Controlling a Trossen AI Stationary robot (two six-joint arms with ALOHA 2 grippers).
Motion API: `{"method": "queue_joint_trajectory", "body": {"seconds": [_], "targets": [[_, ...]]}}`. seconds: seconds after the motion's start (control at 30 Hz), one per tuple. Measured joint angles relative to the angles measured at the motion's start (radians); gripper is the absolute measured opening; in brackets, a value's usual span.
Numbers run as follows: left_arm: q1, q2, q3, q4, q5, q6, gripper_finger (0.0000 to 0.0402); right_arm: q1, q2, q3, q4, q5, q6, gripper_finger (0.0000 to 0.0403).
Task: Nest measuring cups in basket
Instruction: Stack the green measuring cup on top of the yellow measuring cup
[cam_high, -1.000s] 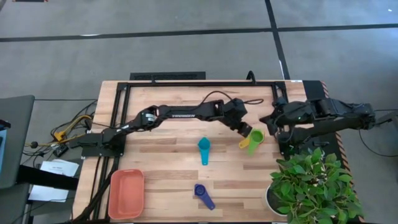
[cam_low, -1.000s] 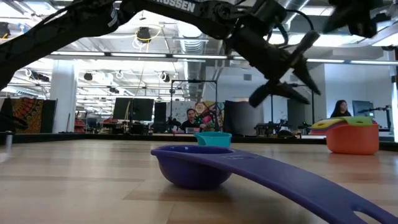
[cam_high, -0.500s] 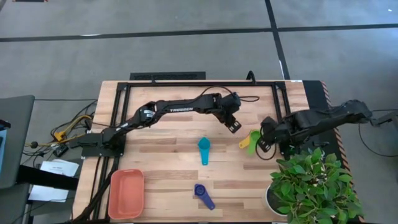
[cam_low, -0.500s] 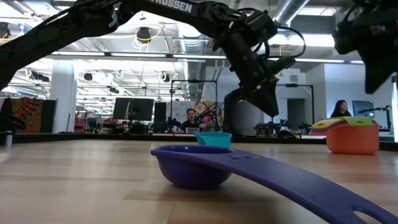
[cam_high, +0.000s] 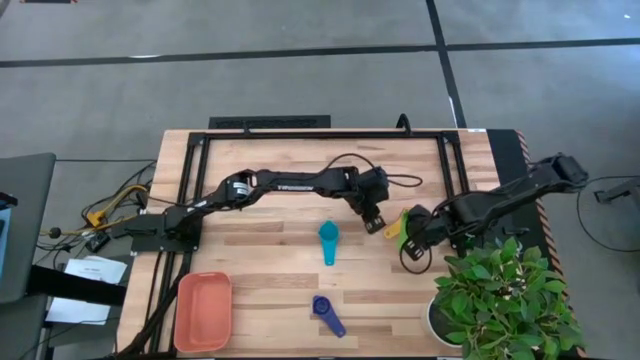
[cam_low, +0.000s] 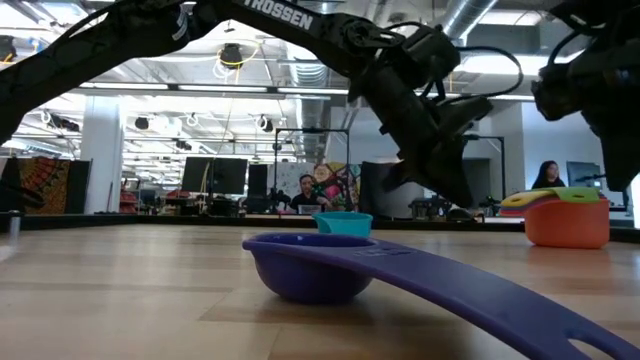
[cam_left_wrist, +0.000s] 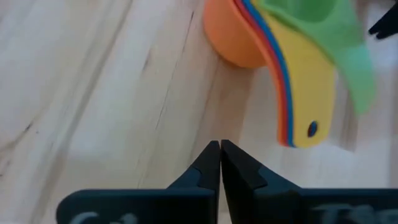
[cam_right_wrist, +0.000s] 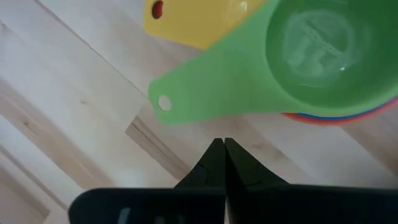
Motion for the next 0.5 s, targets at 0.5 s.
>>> {"method": "queue_joint_trajectory", "body": {"seconds": [0.5], "targets": [[-0.012,0.000,-0.002,0.055,0.029,0.053,0.0000,-0.075,0.121,0.000,0.174,0.007,-0.117,0.0009]]}}
